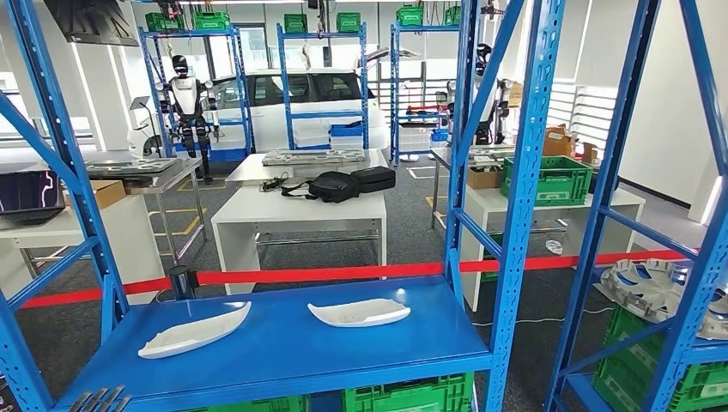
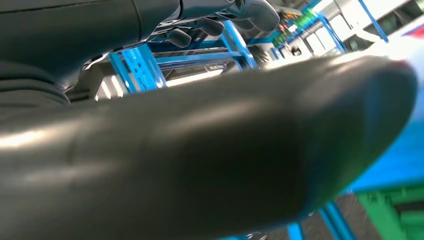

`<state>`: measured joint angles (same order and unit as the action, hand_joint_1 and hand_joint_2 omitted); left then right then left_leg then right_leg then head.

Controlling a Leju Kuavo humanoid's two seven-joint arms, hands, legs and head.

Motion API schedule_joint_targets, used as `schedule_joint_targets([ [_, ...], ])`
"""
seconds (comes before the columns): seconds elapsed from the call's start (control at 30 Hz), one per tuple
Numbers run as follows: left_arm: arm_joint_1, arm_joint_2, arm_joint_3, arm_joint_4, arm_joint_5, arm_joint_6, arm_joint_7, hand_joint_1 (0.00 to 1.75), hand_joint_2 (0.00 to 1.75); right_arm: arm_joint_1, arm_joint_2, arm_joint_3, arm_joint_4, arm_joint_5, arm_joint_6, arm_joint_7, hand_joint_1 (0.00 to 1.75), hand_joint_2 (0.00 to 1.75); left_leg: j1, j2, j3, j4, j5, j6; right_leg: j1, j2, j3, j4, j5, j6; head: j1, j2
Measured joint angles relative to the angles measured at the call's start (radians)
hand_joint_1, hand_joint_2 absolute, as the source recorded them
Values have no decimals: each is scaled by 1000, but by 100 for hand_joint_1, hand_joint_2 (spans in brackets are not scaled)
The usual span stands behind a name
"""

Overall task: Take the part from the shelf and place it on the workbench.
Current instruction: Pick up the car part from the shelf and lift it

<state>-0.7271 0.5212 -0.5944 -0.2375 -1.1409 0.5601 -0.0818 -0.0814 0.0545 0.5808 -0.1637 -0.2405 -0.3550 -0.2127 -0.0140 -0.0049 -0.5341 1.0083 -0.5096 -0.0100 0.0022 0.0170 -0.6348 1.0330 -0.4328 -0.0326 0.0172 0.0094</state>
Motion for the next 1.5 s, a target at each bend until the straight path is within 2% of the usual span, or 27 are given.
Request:
schedule_joint_targets([
  [0.17, 3, -3, 52, -7, 3, 30, -13, 0, 0, -2, 4, 0, 0, 0, -2, -1, 0, 0, 4, 1, 12, -17, 1, 21, -2, -2, -5, 8, -8, 19, 1, 0],
  [0.23, 4, -5, 61, -11, -6, 27, -10, 0, 0, -3, 4, 0, 0, 0, -3, -2, 0, 0, 9, 2, 28, -29, -2, 32, -3, -4, -49, 89, -39, 25, 2, 0],
  [0.3, 5, -10, 66, -12, -13, 23, -9, 0, 0, -1, 4, 0, 0, -1, -3, -1, 0, 0, 10, 3, 37, -29, -13, 37, -7, -5, -125, 216, -77, 31, 3, 0],
  [0.33, 6, -13, 67, -12, -16, 20, -9, 0, 0, 2, 4, 0, 0, -2, -3, -1, 0, 0, 10, 3, 43, -28, -19, 35, -9, -5, -154, 256, -80, 33, 3, 0],
  [0.37, 6, -15, 67, -12, -18, 18, -8, 0, 0, 5, 4, 0, 0, -2, -3, -1, 0, 0, 11, 2, 52, -28, -25, 31, -12, -6, -165, 260, -64, 36, 3, 0],
  [0.43, 6, -19, 68, -12, -22, 14, -7, 0, 0, 8, 4, 0, 0, -4, -3, -1, 0, 0, 14, 2, 78, -27, -45, 21, -18, -10, -130, 159, 13, 40, 4, 0],
  [0.47, 6, -20, 70, -12, -23, 13, -7, 0, 0, 9, 4, 0, 0, -4, -3, -1, 0, 0, 15, 2, 88, -28, -56, 14, -19, -12, -100, 102, 39, 41, 4, 0],
  [0.5, 5, -21, 72, -12, -23, 11, -7, 0, 0, 10, 5, 0, 0, -4, -3, -1, 0, 0, 16, 2, 96, -28, -69, 7, -18, -14, -73, 52, 45, 38, 4, -1],
  [0.53, 4, -22, 74, -12, -23, 10, -8, 0, 0, 11, 5, 0, 0, -4, -3, -1, 0, 0, 16, 2, 101, -30, -79, -1, -14, -14, -55, 27, 34, 31, 4, -1],
  [0.67, 3, -26, 85, -22, -18, 4, -14, 0, 0, 10, 4, -1, -3, -4, -3, -1, 0, 0, 25, 3, 145, -40, -112, -31, -6, -10, -1, 19, -36, -5, 2, 0],
  [0.7, 0, -26, 90, -26, -12, 1, -18, 0, 0, 8, 4, -1, -4, -4, -3, -2, 0, 0, 26, 3, 138, -8, -119, -37, -8, -10, 24, 13, -50, -13, 2, 0],
  [0.73, -1, -26, 97, -28, -5, -2, -23, 0, 0, 7, 4, -1, -5, -3, -2, -1, 0, 0, 28, 3, 108, 50, -127, -42, -11, -10, 49, 6, -62, -18, 1, 0],
  [0.8, 2, -27, 114, -25, 12, -15, -37, 0, 0, 5, 4, -2, -5, -3, -1, -1, 0, 0, 29, 3, -15, 208, -142, -50, -12, -10, 96, -4, -87, -24, -1, 0],
  [0.83, 7, -28, 122, -23, 19, -22, -45, 0, 0, 6, 4, -2, -5, -3, -1, 0, 0, 0, 30, 3, -80, 262, -132, -52, -13, -8, 119, -9, -100, -23, -2, 0],
  [0.87, 13, -28, 128, -22, 25, -28, -51, 0, 0, 8, 4, -2, -5, -3, 0, 0, 0, 0, 31, 3, -131, 281, -100, -52, -14, -6, 142, -14, -116, -22, -2, 0],
  [0.9, 17, -28, 133, -21, 29, -32, -58, 0, 0, 9, 4, -2, -5, -3, 0, 0, 0, 0, 31, 3, -162, 258, -42, -52, -15, -3, 166, -18, -132, -19, -3, 0],
  [0.97, 22, -27, 143, -19, 37, -36, -66, 0, 0, 10, 4, -2, -5, -3, 2, -1, 0, 0, 31, 4, -175, 141, 98, -49, -17, 4, 209, -23, -166, -12, -3, 0],
  [1.0, 24, -25, 150, -17, 41, -38, -69, 0, 0, 9, 5, -2, -4, -3, 2, -1, 0, 0, 28, 3, -166, 88, 142, -47, -17, 9, 224, -25, -181, -6, -3, 0],
  [1.03, 26, -25, 156, -15, 44, -40, -71, 0, 0, 8, 5, -2, -4, -3, 2, -1, 0, 0, 25, 3, -154, 50, 154, -43, -16, 13, 233, -29, -192, 1, -3, -1],
  [1.17, 28, -26, 171, -16, 49, -45, -69, 0, 0, 5, 5, -2, -3, -3, 3, -2, 0, 0, 23, -3, -130, 17, 118, -14, -15, 13, 250, -55, -206, 24, -5, 0],
  [1.23, 28, -26, 175, -17, 48, -47, -65, 0, 0, 2, 5, -3, -3, -3, 3, -2, 0, 0, 27, -3, -121, 9, 111, -1, -14, 2, 220, 8, -236, 31, -3, 0],
  [1.3, 28, -27, 178, -18, 48, -48, -63, 0, 0, -1, 5, -3, -3, -3, 3, -2, 0, 0, 24, -2, -114, 9, 102, 9, -12, -6, 126, 155, -283, 32, -1, 0],
  [1.33, 29, -29, 179, -17, 48, -49, -62, 0, 0, 0, 5, -3, -3, -3, 3, -2, 0, 0, 23, -1, -111, 10, 98, 12, -11, -7, 75, 220, -294, 32, -1, 0],
  [1.37, 29, -31, 179, -17, 46, -50, -61, 0, 0, 1, 5, -3, -3, -3, 3, -2, 0, 0, 20, -1, -108, 11, 94, 14, -10, -7, 38, 255, -287, 30, 0, 0],
  [1.4, 29, -32, 179, -17, 45, -53, -58, 0, 0, 2, 5, -3, -3, -4, 3, -1, 0, 0, 18, -2, -105, 12, 91, 14, -9, -7, 20, 248, -257, 27, 0, 0],
  [1.43, 29, -32, 179, -17, 43, -59, -55, 0, 0, 2, 5, -3, -3, -4, 3, -1, 0, 0, 16, -3, -102, 14, 88, 14, -6, -7, 22, 203, -211, 21, 1, 0],
  [1.5, 29, -33, 179, -17, 35, -83, -47, 0, 0, 1, 4, -3, -3, -4, 3, -1, 0, 0, 13, -4, -97, 19, 83, 11, 0, -8, 54, 76, -125, 7, 2, 0],
])
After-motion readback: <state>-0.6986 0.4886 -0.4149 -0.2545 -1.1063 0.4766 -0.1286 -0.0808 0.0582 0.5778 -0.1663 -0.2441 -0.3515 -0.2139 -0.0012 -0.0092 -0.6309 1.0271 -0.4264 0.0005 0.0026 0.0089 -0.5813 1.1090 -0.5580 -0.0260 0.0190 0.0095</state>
